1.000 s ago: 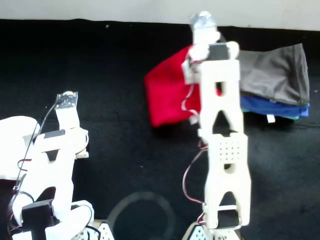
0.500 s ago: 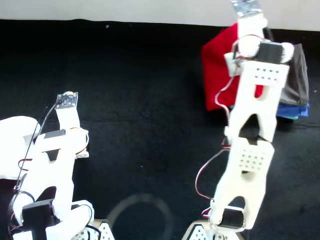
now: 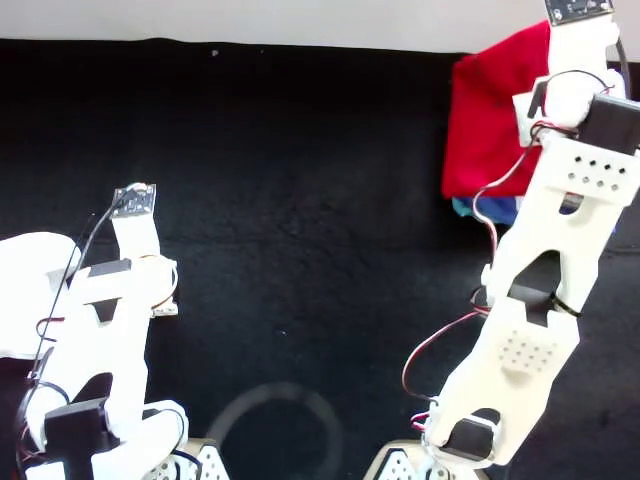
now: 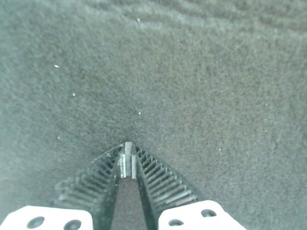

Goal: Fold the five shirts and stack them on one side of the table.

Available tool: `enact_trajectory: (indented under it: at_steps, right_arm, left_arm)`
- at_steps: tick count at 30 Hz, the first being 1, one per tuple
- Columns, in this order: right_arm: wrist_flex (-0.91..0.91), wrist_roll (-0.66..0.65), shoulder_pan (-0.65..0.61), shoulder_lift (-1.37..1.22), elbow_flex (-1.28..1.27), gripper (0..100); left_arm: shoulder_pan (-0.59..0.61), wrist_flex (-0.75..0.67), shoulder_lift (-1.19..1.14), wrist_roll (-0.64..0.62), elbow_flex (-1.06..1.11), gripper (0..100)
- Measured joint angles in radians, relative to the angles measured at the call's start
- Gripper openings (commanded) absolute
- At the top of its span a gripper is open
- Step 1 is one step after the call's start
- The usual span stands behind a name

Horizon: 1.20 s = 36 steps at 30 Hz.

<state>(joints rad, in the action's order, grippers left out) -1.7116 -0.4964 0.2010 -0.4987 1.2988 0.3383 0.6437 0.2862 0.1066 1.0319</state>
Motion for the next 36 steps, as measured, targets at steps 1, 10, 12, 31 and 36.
enact_trajectory:
  at_steps: [1,10,12,31,36]
  right_arm:
    - [0.0,-0.011,0.012,-0.017,0.0,0.6]
    - [0.163,-0.068,0.124,-0.299,0.0,0.6]
    - [0.196,-0.068,0.14,-0.336,-0.002,0.6]
    - [0.466,-0.203,0.178,-0.471,-0.005,7.6]
    - [0.46,-0.203,0.176,-0.473,-0.005,27.6]
  left_arm:
    - [0.0,0.0,0.0,0.0,0.0,1]
    - [0.0,0.0,0.0,0.0,0.0,1]
    - [0.0,0.0,0.0,0.0,0.0,1]
    - [0.0,0.0,0.0,0.0,0.0,1]
    - [0.0,0.0,0.0,0.0,0.0,1]
